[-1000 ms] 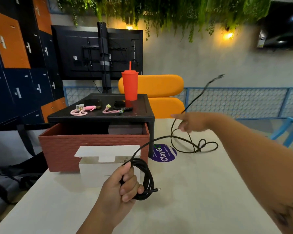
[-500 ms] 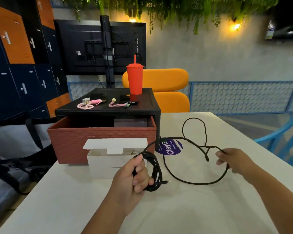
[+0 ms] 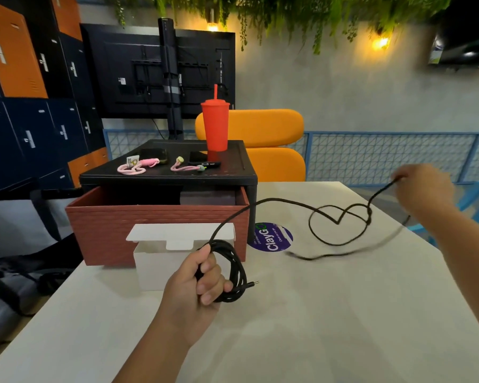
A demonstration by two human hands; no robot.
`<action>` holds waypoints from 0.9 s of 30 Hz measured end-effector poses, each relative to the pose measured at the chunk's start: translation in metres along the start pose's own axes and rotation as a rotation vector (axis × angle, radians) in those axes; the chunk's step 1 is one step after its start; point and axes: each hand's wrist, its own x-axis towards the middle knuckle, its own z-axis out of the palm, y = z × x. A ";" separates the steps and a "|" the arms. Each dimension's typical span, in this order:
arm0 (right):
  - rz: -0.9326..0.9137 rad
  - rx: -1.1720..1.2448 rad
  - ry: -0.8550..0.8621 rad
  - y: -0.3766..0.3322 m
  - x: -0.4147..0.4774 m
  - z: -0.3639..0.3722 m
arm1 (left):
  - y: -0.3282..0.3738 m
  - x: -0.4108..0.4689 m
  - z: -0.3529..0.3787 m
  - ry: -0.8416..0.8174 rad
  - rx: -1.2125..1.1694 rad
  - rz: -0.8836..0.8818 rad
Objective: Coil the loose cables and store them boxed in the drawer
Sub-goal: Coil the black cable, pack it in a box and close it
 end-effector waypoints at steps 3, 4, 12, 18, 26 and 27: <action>-0.429 0.103 -0.047 -0.039 -0.018 -0.002 | -0.001 0.001 -0.001 0.011 -0.013 0.002; -0.494 0.151 -0.176 -0.048 -0.027 0.002 | -0.001 0.001 -0.001 0.015 -0.017 0.004; -0.304 0.647 -0.622 -0.033 -0.081 0.044 | -0.003 -0.001 0.001 0.042 -0.002 0.001; -0.219 0.806 -0.605 -0.020 -0.087 0.052 | -0.002 0.000 0.000 0.045 -0.009 0.005; -0.401 0.334 -0.337 0.030 -0.092 0.054 | 0.001 0.001 -0.001 0.071 -0.034 0.015; -0.364 0.235 -0.364 0.040 -0.092 0.057 | 0.001 0.001 -0.001 0.073 -0.030 0.016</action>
